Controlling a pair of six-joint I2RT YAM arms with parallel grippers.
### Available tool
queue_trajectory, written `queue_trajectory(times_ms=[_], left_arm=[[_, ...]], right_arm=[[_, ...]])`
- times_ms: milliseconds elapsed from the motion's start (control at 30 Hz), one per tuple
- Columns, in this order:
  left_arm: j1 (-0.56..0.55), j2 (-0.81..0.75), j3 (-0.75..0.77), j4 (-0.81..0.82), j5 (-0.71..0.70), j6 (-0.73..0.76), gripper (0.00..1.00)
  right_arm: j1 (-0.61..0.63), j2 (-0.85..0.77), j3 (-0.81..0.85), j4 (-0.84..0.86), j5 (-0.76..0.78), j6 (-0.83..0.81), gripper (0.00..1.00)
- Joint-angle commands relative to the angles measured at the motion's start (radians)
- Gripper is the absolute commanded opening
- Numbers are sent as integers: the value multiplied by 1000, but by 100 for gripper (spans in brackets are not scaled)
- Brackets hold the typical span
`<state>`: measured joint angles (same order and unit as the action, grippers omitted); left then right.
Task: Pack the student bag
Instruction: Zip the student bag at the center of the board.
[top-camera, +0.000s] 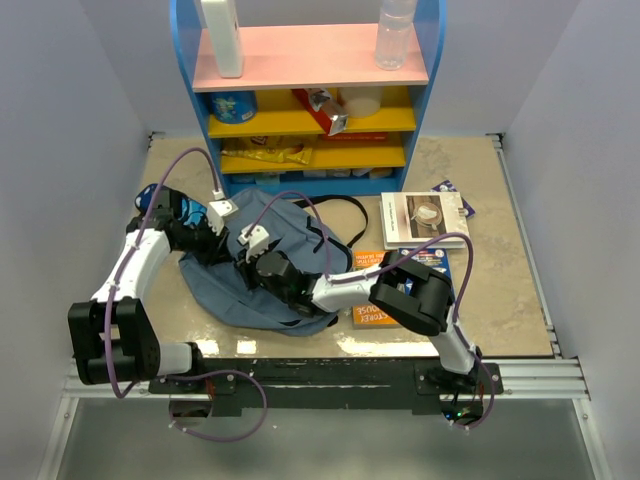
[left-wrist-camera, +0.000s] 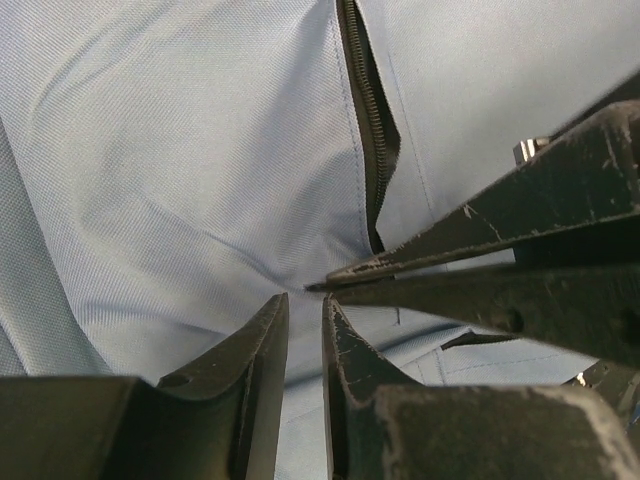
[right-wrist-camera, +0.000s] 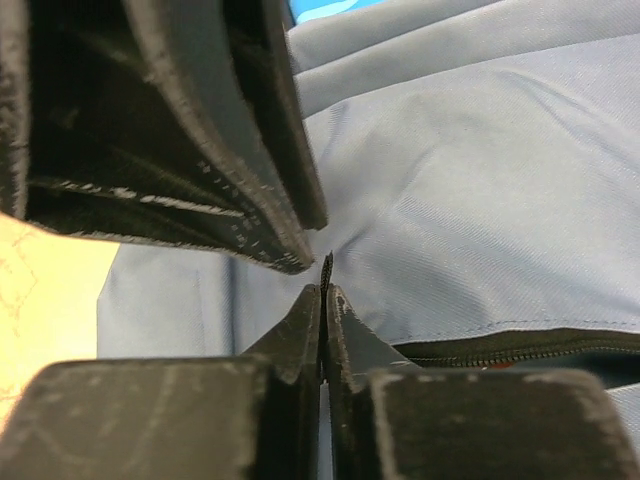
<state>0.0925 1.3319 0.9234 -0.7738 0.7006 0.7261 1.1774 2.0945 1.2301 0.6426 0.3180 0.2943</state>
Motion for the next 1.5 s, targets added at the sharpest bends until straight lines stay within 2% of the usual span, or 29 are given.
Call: queue_trajectory(times_ms=[0, 433, 567, 700, 800, 1000, 1167, 1333, 1467], left_arm=[[21, -33, 22, -5, 36, 22, 24], [44, -46, 25, -249, 122, 297, 42], [14, -68, -21, -194, 113, 279, 53], [-40, -95, -57, -38, 97, 132, 61], [-63, -114, -83, 69, 76, 35, 64], [-63, -132, -123, 180, 10, -43, 63], [-63, -149, -109, 101, 59, 7, 56], [-53, -168, -78, -22, 134, 127, 62], [-51, -140, -83, -56, 140, 173, 64]], right_arm=[[-16, -4, 42, 14, 4, -1, 0], [-102, -54, 135, -100, -37, -12, 0], [-116, -60, 154, -90, -59, 23, 0], [-119, -63, 175, -107, -91, 60, 0], [-125, -74, 169, -112, -92, 80, 0], [-157, -99, 126, -80, -123, 170, 0], [-216, -128, 40, 8, -146, 288, 0], [-243, -106, 37, 23, -180, 335, 0], [-246, -93, 58, 17, -195, 333, 0]])
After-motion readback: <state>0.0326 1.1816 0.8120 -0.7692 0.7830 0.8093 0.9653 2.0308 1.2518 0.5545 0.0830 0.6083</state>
